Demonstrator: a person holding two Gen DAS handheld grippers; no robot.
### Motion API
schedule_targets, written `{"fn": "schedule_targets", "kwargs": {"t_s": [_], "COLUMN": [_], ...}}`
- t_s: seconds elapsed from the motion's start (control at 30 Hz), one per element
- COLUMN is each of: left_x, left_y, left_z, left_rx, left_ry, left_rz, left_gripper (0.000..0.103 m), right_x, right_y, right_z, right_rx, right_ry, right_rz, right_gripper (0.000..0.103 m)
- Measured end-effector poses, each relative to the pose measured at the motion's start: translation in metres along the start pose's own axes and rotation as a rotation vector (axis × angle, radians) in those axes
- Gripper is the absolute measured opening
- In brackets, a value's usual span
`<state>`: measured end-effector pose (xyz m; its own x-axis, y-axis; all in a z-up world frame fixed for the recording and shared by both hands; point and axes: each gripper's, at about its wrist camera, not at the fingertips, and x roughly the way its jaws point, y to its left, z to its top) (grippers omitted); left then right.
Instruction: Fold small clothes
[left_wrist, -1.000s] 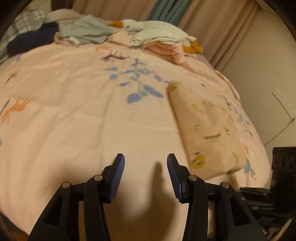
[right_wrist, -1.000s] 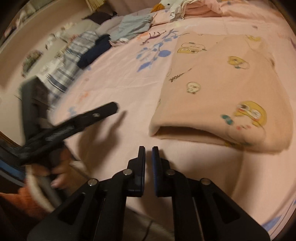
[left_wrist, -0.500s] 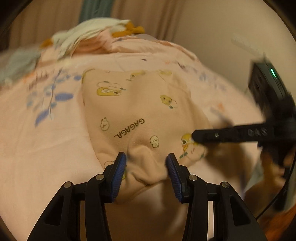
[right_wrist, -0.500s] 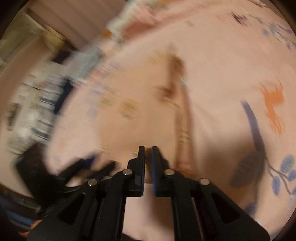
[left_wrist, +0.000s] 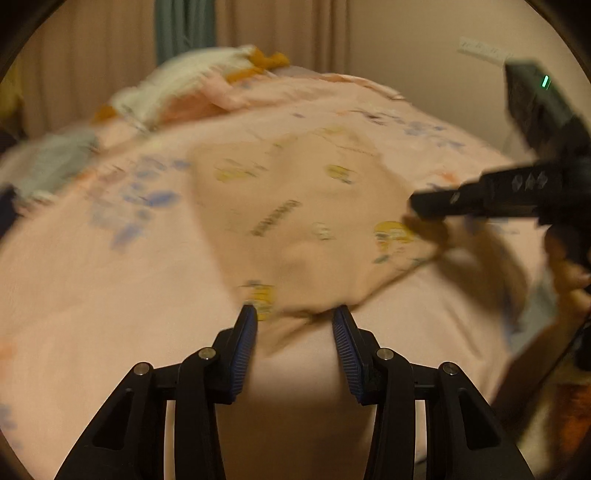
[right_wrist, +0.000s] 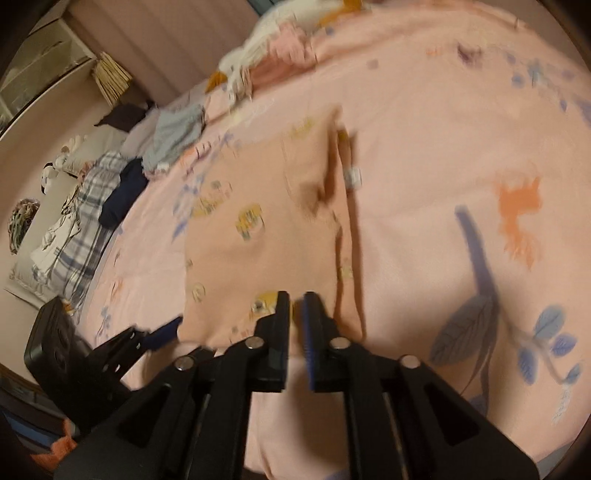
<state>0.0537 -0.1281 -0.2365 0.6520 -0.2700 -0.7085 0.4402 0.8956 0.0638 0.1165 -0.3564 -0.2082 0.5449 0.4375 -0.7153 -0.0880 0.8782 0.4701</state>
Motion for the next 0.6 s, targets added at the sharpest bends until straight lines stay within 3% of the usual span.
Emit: {"fn": "schedule_targets", "kwargs": {"t_s": [0.1,0.23,0.37,0.5,0.6], "left_x": [-0.009,0.009,0.034,0.032,0.031], "left_y": [-0.002,0.015,0.025,0.026,0.031], "left_z": [0.009,0.019,0.017,0.016,0.014], "left_rx": [0.022,-0.128,-0.205,-0.195,-0.214], "left_ry": [-0.077,-0.037,0.057,0.062,0.066], "left_rz": [0.026,-0.084,-0.085,-0.077,-0.099], "left_gripper": [0.046,0.046,0.046,0.046,0.046], "right_x": [-0.007,0.006,0.039,0.043,0.037], "right_y": [0.014,0.015,0.014,-0.002,0.001], "right_z": [0.009,0.031,0.045,0.045,0.042], "right_rx": [-0.04,0.025,0.007,0.076,0.035], "right_ry": [-0.108,-0.15,-0.086,-0.052,-0.051], "right_rz": [0.014,0.062,-0.058,-0.054,-0.074], "right_gripper": [0.018,0.018,0.014,0.009,0.009]}}
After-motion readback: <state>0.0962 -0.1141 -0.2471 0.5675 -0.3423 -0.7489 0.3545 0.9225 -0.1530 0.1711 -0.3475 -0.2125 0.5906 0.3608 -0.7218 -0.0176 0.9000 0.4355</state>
